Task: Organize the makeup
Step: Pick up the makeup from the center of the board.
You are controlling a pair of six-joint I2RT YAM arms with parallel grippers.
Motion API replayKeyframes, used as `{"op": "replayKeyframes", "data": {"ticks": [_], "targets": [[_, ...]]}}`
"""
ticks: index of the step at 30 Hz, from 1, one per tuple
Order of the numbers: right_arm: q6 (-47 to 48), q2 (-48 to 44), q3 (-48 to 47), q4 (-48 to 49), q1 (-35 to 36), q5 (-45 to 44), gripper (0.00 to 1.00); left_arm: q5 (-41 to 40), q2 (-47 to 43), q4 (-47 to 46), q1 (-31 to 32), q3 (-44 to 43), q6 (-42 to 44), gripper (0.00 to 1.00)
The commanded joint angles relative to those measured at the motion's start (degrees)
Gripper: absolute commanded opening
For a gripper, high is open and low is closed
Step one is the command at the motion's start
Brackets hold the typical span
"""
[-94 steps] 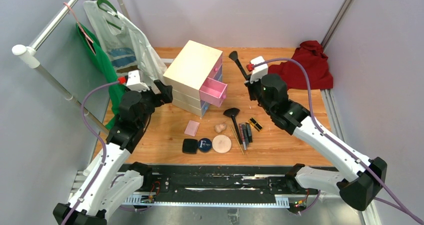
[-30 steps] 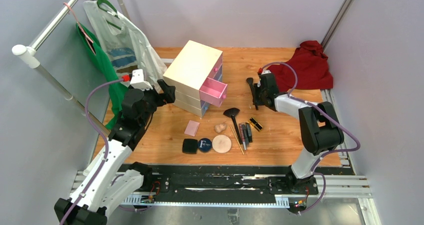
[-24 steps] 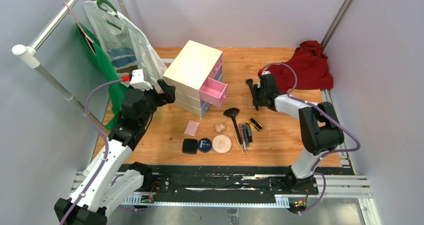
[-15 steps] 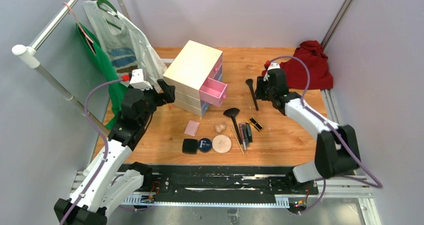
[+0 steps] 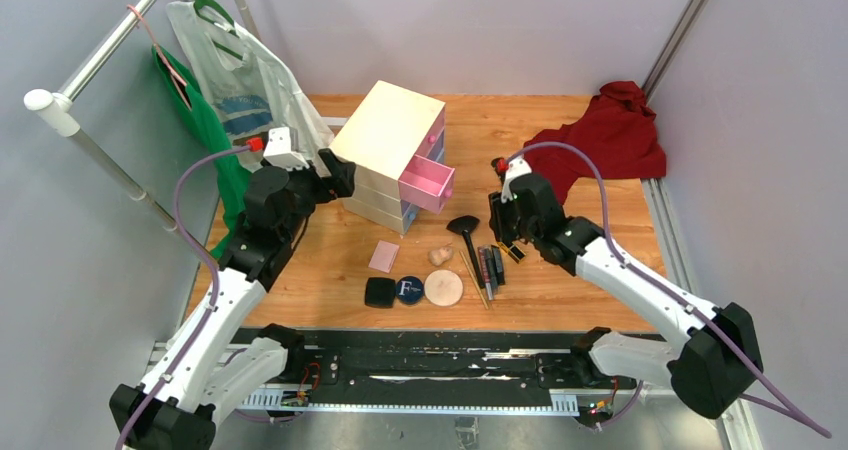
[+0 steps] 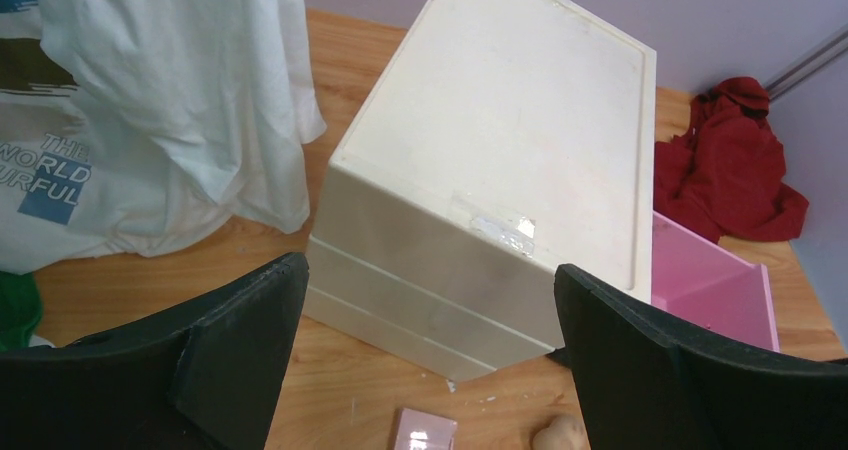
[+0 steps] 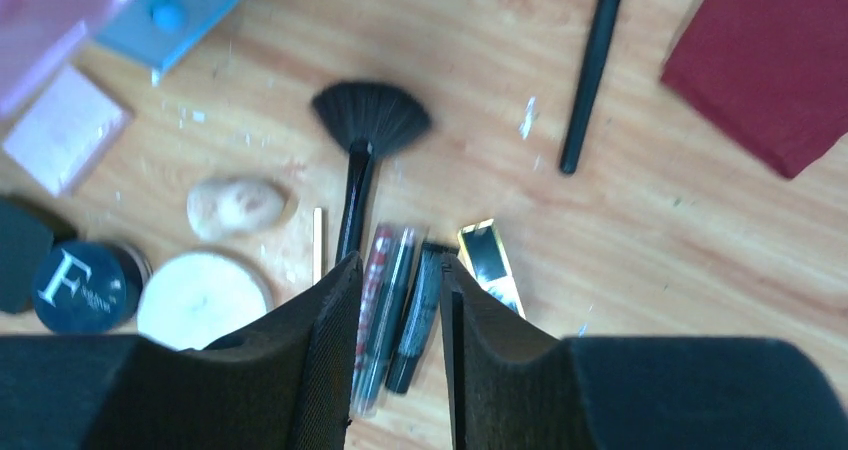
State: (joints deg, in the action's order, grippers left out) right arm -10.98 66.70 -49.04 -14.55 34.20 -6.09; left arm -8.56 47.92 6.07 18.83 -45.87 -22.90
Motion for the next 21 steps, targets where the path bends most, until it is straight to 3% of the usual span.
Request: {"op": "replayKeyframes", "data": {"ticks": [1, 11, 21], "targets": [[-2.4, -3.5, 4.6, -4.1, 4.7, -2.8, 0.34, 1.5, 0.0, -1.6, 0.1, -1.4, 0.4, 0.98], [-5.8, 0.5, 9.8, -2.0, 13.1, -5.5, 0.33, 1.9, -0.5, -1.2, 0.1, -1.3, 0.6, 0.98], [-5.7, 4.5, 11.8, 0.6, 13.7, -7.4, 0.28, 1.6, -1.8, -0.5, 0.1, -0.9, 0.7, 0.98]]}}
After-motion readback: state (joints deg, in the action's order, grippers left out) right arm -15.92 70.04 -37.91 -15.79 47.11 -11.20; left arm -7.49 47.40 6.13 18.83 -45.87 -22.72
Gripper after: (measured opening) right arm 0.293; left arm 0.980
